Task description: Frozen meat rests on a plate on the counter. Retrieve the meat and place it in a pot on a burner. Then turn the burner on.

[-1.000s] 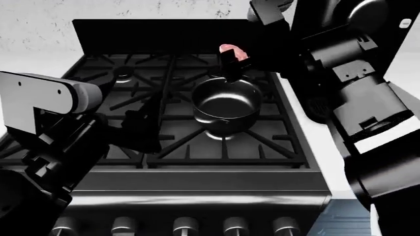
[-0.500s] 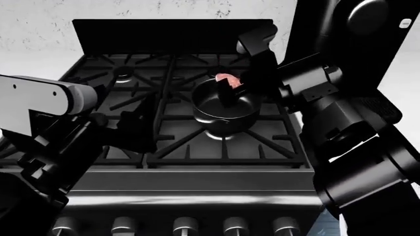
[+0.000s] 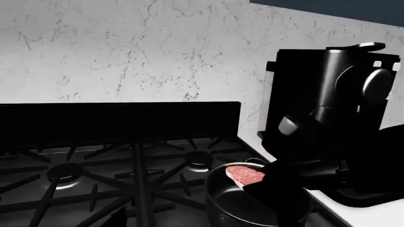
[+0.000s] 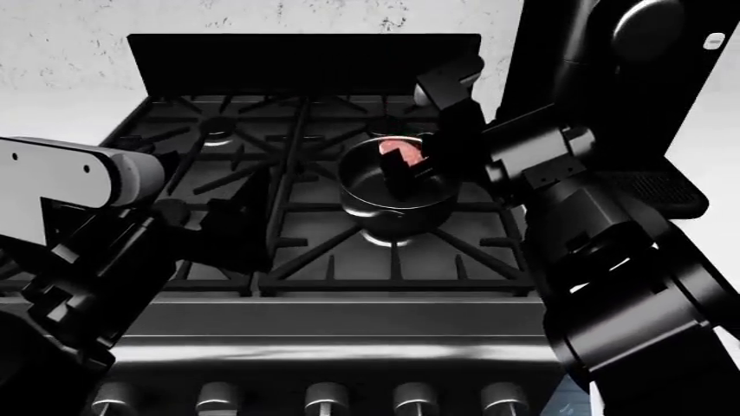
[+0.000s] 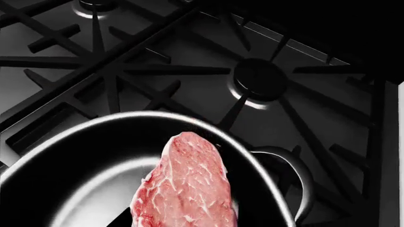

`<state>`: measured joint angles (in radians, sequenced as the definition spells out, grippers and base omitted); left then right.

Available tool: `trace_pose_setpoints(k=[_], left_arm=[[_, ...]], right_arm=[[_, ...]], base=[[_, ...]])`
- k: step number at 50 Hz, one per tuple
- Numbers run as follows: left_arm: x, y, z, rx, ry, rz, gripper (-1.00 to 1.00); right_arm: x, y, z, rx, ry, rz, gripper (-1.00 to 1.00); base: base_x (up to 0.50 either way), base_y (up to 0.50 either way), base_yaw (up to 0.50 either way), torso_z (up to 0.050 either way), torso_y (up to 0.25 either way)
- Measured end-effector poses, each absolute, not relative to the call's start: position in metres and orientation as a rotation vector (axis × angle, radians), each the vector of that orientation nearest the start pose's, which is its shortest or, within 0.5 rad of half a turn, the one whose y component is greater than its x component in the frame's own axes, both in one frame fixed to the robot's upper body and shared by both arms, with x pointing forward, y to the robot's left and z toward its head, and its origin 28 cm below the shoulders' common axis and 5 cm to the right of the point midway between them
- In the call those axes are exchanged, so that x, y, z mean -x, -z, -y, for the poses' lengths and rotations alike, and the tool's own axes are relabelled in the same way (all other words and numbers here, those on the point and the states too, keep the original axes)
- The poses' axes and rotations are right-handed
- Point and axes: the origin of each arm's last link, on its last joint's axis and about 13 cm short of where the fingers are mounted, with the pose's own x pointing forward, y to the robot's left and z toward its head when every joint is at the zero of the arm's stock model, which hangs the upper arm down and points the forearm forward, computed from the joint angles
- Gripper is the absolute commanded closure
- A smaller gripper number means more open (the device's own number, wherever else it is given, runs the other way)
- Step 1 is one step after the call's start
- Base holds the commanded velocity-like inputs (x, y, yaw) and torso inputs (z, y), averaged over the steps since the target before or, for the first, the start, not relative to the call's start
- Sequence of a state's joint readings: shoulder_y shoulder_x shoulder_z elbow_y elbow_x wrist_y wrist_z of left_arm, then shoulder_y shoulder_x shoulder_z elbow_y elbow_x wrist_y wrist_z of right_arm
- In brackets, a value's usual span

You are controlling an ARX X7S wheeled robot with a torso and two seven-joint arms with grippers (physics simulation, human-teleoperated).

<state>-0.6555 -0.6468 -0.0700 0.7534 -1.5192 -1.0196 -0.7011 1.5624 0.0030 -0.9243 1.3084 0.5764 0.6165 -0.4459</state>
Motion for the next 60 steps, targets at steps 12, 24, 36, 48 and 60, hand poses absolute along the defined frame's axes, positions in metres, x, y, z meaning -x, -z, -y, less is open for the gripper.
trace_pose_setpoints(k=[12,24,36,48,60], left_arm=[[-0.192,-0.249,-0.239,0.077,0.32,0.064,-1.0],[-0.192,-0.249,-0.239,0.078,0.316,0.062,-1.0],[-0.19,-0.249,-0.239,0.077,0.314,0.065,-1.0],[-0.187,-0.252,-0.237,0.072,0.316,0.071,-1.0],[-0.186,-0.255,-0.235,0.061,0.326,0.08,-1.0]], right_arm=[[-0.425,-0.238,0.089,0.29,-0.504,-0.519,1.0],[-0.425,-0.238,0.089,0.3,-0.504,-0.513,-1.0],[-0.426,-0.243,0.089,0.316,-0.505,-0.485,-1.0],[-0.426,-0.257,0.089,0.298,-0.487,-0.4,-1.0],[-0.406,-0.286,0.094,0.211,-0.412,-0.216,-1.0]], base=[[0.0,0.0,0.0,0.0,0.0],[0.0,0.0,0.0,0.0,0.0],[0.0,0.0,0.0,0.0,0.0],[0.0,0.0,0.0,0.0,0.0],[0.0,0.0,0.0,0.0,0.0]])
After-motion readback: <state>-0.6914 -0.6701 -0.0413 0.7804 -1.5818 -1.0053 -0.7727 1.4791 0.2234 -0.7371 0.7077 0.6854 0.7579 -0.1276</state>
